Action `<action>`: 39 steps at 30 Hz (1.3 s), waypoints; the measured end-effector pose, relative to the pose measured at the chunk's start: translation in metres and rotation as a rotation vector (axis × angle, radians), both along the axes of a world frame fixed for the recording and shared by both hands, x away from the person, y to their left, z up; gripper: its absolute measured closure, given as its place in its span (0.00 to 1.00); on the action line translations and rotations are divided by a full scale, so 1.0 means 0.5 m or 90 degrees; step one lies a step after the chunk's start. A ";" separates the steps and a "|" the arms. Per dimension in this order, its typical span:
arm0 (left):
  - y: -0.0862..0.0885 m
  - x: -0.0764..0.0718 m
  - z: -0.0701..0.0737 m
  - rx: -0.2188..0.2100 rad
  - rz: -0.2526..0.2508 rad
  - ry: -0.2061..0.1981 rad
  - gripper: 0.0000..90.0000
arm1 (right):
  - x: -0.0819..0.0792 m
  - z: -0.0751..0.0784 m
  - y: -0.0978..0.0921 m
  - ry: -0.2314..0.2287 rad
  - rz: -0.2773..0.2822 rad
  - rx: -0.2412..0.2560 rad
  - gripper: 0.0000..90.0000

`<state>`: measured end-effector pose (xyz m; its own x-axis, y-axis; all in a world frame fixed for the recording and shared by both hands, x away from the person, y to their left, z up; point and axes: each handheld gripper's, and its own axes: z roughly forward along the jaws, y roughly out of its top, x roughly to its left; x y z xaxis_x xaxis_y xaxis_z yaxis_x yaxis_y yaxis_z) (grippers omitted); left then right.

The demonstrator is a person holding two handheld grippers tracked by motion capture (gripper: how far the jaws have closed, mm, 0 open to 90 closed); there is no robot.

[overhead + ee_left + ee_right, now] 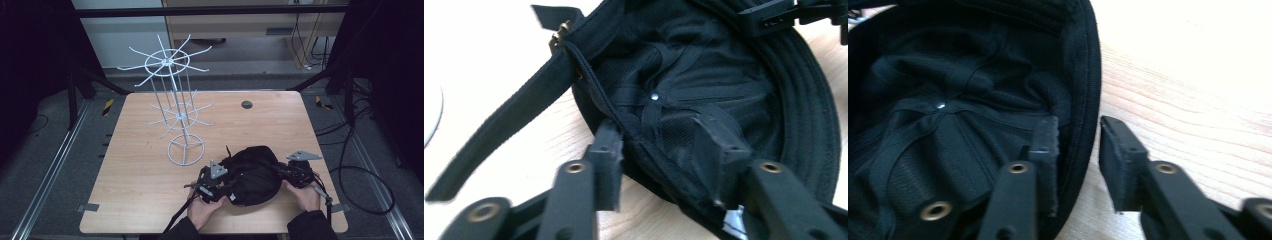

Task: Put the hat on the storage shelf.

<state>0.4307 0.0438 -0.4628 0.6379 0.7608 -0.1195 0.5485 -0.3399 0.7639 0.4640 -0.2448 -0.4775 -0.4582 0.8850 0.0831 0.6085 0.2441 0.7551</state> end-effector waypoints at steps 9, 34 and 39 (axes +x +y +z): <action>0.005 0.029 -0.009 -0.004 0.034 -0.002 0.88 | -0.012 0.032 0.002 -0.030 0.005 0.042 0.92; -0.060 0.164 -0.032 -0.102 0.051 -0.027 0.85 | -0.066 0.107 0.014 -0.214 0.058 0.061 0.93; -0.036 0.142 -0.004 -0.079 0.021 -0.033 0.68 | -0.067 0.105 0.000 -0.218 0.018 0.058 0.93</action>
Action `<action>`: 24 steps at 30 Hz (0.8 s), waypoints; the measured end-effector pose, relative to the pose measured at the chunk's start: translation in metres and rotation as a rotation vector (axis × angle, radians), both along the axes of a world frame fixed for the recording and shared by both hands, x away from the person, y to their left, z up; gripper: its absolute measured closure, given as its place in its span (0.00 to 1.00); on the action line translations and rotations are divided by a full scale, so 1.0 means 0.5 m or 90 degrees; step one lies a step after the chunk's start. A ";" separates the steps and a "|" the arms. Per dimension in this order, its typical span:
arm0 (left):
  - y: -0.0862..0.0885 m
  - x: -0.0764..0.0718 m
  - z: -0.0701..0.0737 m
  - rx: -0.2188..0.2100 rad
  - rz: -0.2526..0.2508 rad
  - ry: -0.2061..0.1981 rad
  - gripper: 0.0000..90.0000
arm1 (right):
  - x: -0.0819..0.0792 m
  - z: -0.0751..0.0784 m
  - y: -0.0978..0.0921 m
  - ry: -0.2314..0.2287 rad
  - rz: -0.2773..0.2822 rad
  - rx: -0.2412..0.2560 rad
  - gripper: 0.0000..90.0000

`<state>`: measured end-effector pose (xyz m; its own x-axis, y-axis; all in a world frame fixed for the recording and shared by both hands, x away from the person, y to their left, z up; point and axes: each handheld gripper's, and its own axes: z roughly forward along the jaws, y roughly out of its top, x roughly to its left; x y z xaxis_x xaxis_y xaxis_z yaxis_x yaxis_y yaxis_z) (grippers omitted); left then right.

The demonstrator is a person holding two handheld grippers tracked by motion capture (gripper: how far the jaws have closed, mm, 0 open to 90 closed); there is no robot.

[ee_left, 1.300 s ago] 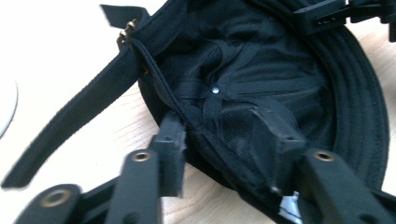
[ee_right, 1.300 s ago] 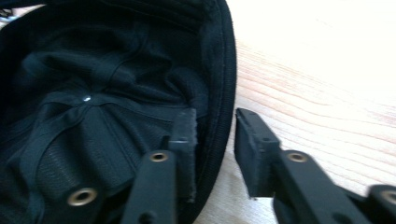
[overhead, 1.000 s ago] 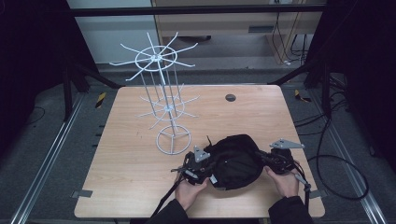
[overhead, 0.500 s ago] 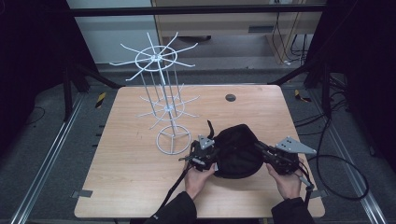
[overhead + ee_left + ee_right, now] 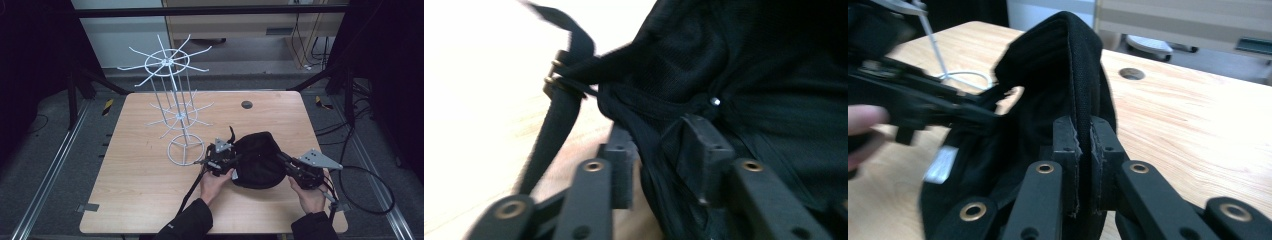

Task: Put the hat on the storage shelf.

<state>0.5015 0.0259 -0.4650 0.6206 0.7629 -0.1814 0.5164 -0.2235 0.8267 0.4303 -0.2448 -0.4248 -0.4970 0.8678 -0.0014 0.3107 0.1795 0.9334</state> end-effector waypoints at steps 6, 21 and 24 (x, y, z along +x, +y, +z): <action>0.035 -0.036 0.044 -0.001 -0.031 -0.019 0.60 | -0.004 0.006 -0.003 -0.012 -0.018 -0.004 0.94; 0.008 -0.023 0.124 0.046 -0.050 -0.072 0.41 | -0.010 0.013 0.011 -0.023 0.007 -0.015 0.93; -0.011 -0.010 0.127 0.077 -0.058 -0.082 0.41 | -0.011 0.015 0.014 -0.022 0.015 -0.017 0.93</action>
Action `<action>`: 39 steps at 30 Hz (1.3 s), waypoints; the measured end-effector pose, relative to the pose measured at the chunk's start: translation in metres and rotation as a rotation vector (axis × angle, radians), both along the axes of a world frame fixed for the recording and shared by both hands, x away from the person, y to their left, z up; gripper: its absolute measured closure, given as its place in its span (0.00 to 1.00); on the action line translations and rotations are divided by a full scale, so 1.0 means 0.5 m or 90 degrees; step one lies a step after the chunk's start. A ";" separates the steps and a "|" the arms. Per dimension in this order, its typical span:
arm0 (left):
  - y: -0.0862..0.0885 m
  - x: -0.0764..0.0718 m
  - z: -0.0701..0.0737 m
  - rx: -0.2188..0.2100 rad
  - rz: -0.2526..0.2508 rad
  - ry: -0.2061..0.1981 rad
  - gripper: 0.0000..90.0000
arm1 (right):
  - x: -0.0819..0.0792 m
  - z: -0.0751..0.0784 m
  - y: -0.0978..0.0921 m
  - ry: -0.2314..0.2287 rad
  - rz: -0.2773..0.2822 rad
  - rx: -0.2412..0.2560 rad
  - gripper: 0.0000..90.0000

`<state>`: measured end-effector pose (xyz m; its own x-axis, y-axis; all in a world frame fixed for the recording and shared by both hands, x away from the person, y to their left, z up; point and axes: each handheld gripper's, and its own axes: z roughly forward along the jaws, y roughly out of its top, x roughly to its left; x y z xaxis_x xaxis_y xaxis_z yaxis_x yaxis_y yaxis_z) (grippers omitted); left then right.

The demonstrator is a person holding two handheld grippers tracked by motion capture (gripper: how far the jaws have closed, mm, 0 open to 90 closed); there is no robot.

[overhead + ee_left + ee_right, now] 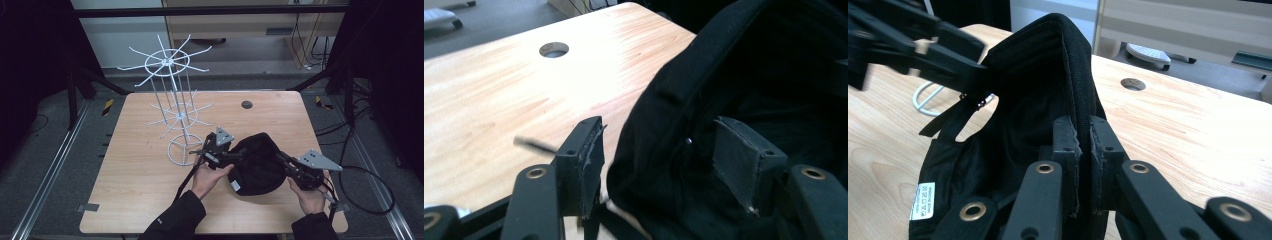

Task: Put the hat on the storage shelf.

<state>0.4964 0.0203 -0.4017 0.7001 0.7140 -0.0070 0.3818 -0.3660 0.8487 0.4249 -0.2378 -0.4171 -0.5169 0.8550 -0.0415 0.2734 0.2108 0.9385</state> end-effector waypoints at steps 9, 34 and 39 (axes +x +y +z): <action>-0.032 0.025 -0.011 0.002 -0.011 0.003 0.65 | -0.001 0.005 0.005 -0.002 0.024 -0.002 0.93; -0.022 0.025 0.043 0.015 -0.006 -0.105 0.91 | -0.018 0.059 -0.028 -0.046 0.055 0.095 0.69; -0.014 0.023 0.037 0.007 -0.007 -0.114 0.92 | -0.017 0.053 -0.045 -0.051 0.007 0.099 0.69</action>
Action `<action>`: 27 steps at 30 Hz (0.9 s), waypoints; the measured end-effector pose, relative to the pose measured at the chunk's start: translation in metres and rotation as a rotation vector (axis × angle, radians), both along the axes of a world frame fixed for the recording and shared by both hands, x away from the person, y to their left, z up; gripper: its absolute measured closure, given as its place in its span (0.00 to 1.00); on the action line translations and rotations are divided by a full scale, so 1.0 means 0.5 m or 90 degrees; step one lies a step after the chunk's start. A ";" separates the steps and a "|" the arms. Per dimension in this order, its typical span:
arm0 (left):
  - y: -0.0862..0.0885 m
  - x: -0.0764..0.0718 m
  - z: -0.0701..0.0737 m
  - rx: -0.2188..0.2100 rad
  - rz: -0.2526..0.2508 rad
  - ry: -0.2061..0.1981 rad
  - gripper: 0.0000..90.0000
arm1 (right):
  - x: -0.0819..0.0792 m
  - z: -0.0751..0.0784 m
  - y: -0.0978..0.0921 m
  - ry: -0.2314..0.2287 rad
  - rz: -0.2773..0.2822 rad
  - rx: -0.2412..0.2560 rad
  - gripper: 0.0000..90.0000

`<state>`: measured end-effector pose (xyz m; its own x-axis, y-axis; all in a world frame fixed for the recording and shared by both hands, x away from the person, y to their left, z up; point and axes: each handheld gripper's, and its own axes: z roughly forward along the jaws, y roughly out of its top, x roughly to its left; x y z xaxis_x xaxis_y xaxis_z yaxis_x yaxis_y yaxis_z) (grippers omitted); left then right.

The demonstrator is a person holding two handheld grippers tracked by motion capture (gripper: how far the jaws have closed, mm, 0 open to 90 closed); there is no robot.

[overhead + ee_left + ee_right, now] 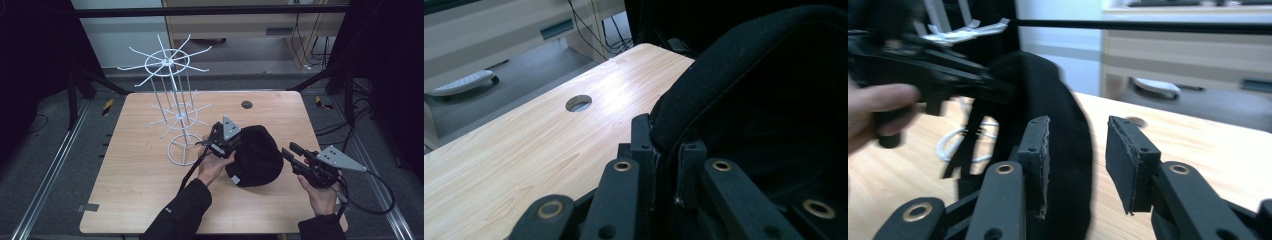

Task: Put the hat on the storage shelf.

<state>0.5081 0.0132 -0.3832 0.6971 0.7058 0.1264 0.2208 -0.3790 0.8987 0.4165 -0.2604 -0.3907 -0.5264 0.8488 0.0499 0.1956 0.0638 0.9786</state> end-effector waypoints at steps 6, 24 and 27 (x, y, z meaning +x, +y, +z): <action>0.014 -0.011 -0.010 -0.017 -0.009 -0.007 0.92 | 0.016 -0.025 -0.012 0.037 -0.034 -0.021 0.67; 0.063 -0.040 -0.030 -0.075 -0.052 -0.022 0.92 | 0.036 -0.056 0.029 0.091 0.056 -0.046 0.62; 0.057 -0.036 -0.013 -0.082 -0.058 -0.036 0.92 | 0.036 -0.056 0.031 0.091 0.058 -0.046 0.61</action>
